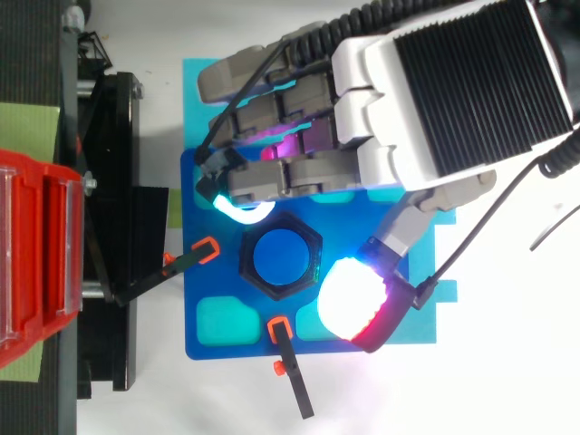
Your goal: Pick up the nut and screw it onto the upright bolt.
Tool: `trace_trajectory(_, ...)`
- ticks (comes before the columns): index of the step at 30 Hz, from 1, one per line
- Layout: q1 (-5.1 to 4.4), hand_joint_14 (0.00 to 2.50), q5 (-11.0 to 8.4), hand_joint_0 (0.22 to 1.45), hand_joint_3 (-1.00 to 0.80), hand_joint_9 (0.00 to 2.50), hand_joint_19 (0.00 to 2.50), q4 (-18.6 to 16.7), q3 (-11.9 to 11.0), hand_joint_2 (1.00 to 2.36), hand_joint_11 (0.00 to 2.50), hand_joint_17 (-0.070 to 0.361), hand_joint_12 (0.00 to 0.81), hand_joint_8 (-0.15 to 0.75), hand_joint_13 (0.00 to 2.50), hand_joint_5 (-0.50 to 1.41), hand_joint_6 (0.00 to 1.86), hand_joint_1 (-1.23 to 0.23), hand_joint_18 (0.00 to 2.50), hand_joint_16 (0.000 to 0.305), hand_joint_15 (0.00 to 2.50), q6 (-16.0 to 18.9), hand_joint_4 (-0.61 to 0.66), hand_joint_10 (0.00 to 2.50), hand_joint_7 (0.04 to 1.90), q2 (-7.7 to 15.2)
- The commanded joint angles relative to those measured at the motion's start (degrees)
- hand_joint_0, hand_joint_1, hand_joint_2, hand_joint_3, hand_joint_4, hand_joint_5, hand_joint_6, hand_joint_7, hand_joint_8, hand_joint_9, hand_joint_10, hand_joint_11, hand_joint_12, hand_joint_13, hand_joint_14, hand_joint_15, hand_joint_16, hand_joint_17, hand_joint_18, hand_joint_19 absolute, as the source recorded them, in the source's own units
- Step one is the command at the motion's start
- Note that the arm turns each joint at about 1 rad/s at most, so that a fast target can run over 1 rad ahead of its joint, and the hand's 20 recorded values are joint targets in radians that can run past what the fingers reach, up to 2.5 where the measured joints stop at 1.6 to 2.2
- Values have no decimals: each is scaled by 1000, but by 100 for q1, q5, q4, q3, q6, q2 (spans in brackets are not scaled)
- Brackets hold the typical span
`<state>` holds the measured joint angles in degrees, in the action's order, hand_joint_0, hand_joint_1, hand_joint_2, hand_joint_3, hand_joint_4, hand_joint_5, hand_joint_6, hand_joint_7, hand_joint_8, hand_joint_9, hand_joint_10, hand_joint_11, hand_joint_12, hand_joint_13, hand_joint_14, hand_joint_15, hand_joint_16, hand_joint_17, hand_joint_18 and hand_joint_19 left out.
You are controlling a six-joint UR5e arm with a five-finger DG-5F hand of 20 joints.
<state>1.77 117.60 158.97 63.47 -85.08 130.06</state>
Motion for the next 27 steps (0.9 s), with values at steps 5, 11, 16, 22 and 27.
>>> trace_trajectory(5, -1, 1, -168, 521, -500, 1176, 71, 433, 8, 1000, 8, 64, 209, 224, 805, -30, 505, -167, 459, 29, 0, -105, 241, 0, 996, -236)
trace_trajectory(11, 34, 1, -238, 522, -500, 1174, 70, 872, -1, 1000, 7, 65, 211, 223, 801, -30, 504, -172, 461, 29, 0, -580, 247, 0, 997, -473)
trace_trajectory(16, 61, 0, -255, 522, -500, 1176, 76, 1127, 8, 1000, 3, 65, 210, 222, 799, -30, 505, -178, 460, 29, 0, -633, 245, 0, 991, -570)
trace_trajectory(22, 25, 0, -379, 523, -500, 1173, 82, 1259, 8, 1000, 0, 66, 210, 220, 797, -30, 504, -188, 459, 29, 0, -615, 248, 0, 1000, -587)
trace_trajectory(27, 8, 0, -589, 524, -500, 1171, 88, 1347, 8, 1000, 2, 67, 212, 217, 785, -31, 504, -195, 452, 30, 0, -589, 251, 0, 1001, -649)
